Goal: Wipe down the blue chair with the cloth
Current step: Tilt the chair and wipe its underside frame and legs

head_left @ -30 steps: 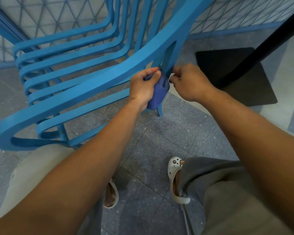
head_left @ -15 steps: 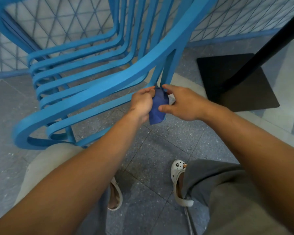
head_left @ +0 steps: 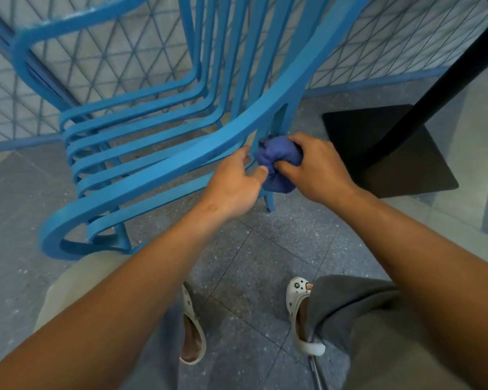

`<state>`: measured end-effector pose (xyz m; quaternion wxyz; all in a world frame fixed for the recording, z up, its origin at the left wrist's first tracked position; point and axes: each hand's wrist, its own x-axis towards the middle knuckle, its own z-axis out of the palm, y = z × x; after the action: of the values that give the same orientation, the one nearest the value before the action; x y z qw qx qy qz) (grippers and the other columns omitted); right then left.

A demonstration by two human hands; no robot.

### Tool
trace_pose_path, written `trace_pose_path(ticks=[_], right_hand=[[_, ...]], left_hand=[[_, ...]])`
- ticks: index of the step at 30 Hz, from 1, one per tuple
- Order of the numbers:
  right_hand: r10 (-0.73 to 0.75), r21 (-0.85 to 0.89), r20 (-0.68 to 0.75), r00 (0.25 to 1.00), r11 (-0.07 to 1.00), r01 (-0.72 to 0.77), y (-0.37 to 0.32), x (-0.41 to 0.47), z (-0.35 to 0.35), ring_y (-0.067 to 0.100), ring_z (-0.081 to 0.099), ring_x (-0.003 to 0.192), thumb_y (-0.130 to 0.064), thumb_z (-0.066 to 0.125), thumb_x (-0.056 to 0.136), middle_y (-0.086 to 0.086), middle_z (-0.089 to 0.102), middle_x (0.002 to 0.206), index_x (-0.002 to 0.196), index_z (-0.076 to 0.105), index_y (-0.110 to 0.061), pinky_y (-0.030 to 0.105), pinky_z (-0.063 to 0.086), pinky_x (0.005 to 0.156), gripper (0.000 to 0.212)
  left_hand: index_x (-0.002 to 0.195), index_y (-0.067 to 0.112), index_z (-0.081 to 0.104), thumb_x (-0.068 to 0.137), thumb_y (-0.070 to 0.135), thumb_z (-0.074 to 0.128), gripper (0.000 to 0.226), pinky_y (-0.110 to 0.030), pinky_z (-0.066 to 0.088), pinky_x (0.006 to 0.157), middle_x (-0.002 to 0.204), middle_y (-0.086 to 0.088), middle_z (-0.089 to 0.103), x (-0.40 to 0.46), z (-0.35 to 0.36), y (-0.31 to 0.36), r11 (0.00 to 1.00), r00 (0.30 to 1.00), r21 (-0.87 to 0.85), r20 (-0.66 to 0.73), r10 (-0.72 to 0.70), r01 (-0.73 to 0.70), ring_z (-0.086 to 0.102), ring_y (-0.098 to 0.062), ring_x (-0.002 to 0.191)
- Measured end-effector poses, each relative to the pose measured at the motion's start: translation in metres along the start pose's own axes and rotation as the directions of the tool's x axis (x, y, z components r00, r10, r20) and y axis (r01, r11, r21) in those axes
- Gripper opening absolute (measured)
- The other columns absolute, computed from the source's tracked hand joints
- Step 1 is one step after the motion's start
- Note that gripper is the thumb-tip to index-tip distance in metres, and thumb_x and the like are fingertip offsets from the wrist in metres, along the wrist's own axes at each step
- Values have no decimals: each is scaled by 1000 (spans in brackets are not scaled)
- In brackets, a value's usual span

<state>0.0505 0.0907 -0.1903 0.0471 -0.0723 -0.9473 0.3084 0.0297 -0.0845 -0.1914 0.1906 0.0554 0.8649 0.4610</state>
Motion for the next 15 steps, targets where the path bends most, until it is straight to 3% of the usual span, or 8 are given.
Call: trace_pose_path(ticks=[3,8,12,15], right_hand=[[78,71,-151,985,995,-67,-6,5,-4,28,64,83,-41,75,84,2,65,83,92,64,-14,47,53,69,30],[101,114,-207,973,990,-79,-19,12,-6,23,63,81,-44,75,85,-1,64,83,90,59,-13,52,53,71,35],[134,119,-230,964,987,-108,-21,15,-3,21,64,78,-49,75,84,-4,63,79,86,59,-17,50,53,68,36],[192,56,-125,974,981,-186,-18,13,7,23,66,75,-56,72,82,1,67,78,83,63,-18,48,56,66,39]], left_hand=[[137,21,60,94,35,64,45,-39,52,102,127,5,69,-12,-17,15,970,974,171,-116,194,-172,67,-11,109],[113,18,72,93,28,64,24,-33,58,79,94,12,73,-13,-40,30,902,853,234,-307,422,-362,67,-3,76],[111,14,72,91,23,65,22,-30,53,86,101,4,71,-2,-45,24,787,732,399,-321,601,-471,64,-13,91],[117,14,69,90,24,66,29,-30,49,94,111,0,65,9,-41,19,764,728,423,-286,623,-488,61,-17,105]])
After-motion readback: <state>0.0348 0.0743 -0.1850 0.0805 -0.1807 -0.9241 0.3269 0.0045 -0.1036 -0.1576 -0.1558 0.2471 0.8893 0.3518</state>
